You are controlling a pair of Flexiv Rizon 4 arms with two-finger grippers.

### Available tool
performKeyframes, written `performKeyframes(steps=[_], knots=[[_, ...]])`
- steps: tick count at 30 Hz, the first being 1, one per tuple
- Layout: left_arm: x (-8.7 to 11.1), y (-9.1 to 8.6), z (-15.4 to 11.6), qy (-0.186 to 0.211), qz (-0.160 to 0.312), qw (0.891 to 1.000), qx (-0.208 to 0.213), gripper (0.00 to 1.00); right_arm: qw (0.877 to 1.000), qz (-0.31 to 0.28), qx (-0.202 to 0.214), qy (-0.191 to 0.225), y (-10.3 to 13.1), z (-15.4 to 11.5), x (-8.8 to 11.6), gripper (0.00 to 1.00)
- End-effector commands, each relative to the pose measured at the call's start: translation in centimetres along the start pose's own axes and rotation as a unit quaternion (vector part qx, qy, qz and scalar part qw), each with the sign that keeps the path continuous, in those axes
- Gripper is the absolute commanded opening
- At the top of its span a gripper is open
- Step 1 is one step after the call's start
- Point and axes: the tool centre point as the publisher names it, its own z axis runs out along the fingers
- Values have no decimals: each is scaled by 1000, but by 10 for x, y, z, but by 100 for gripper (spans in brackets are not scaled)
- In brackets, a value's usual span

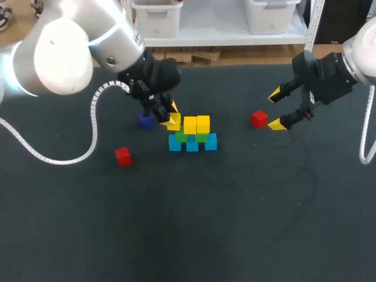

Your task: Place the blue cubes, place green cubes on the blue cubes, place the yellow cubes on the green cubes, then place the red cubes on the yellow cubes, and place purple cube on the red cubes.

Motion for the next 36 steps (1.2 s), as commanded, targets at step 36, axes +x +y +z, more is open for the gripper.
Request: performKeyframes(steps=[36], knots=[[-2,6,9,0,4,1000,12,0,1000,0,-1,-1,-1,1,0,100]])
